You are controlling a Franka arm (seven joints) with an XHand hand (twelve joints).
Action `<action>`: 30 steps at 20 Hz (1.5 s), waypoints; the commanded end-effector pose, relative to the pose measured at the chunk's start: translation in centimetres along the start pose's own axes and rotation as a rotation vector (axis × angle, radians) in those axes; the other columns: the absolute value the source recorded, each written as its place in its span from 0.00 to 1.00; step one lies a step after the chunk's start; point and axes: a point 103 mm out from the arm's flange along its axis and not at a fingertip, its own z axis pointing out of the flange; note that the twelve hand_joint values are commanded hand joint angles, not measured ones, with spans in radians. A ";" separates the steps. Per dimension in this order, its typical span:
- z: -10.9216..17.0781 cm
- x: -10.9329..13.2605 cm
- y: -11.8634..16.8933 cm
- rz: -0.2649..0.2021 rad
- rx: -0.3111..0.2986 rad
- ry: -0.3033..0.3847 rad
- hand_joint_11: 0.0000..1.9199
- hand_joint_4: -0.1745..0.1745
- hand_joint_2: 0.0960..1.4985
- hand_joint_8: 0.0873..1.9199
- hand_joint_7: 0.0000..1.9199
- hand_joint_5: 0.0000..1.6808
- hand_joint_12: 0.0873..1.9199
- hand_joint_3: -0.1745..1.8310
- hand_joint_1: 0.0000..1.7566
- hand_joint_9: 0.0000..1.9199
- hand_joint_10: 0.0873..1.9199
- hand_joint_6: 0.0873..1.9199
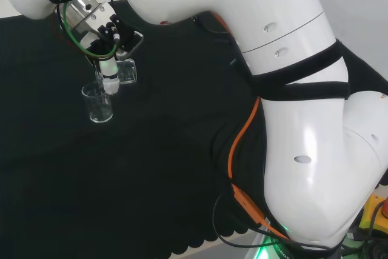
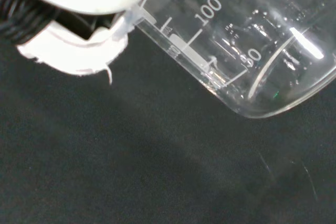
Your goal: Pour the water from the handheld beaker into the one on the table.
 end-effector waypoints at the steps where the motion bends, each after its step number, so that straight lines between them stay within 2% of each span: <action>1: -0.1 0.1 -0.1 0.002 0.004 -0.003 0.66 0.79 0.33 0.00 0.93 0.92 0.41 0.44 0.68 0.89 0.00 0.03; 12: -0.8 0.5 -0.3 0.014 0.057 -0.043 0.66 0.80 0.33 0.00 0.93 0.92 0.41 0.44 0.68 0.89 0.00 0.03; 30: -1.3 0.8 -1.1 0.037 0.077 -0.073 0.66 0.81 0.33 0.00 0.93 0.92 0.41 0.44 0.68 0.89 0.00 0.04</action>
